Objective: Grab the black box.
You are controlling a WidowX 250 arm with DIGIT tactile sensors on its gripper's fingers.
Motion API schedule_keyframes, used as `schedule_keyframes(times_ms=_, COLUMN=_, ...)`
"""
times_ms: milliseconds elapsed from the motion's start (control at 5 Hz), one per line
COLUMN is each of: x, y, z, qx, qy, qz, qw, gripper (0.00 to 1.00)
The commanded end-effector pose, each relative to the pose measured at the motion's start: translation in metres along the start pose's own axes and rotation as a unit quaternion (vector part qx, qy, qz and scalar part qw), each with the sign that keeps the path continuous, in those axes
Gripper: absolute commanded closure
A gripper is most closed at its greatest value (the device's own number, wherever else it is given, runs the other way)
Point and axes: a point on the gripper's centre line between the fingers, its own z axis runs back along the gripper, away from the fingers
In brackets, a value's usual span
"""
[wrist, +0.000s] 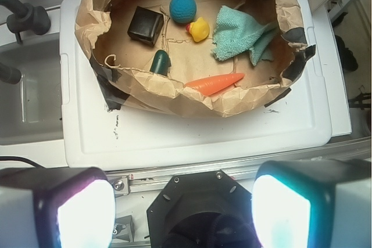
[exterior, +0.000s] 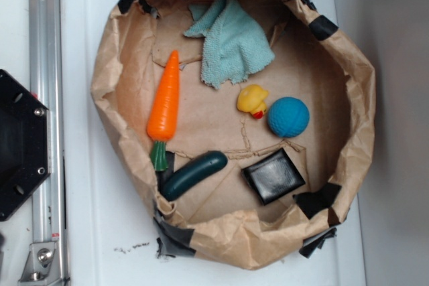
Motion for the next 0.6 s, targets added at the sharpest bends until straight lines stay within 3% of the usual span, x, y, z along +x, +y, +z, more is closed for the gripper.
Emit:
schedule_keyframes(times_ms=0, x=0.000, y=0.000, z=0.000, qx=0.000, qy=0.000, qz=0.000, qw=1.000, gripper=0.00)
schedule_keyframes(times_ms=400, x=0.084, y=0.009, z=-0.071, qx=0.025, qy=0.026, qz=0.156, qw=0.987, gripper=0.00)
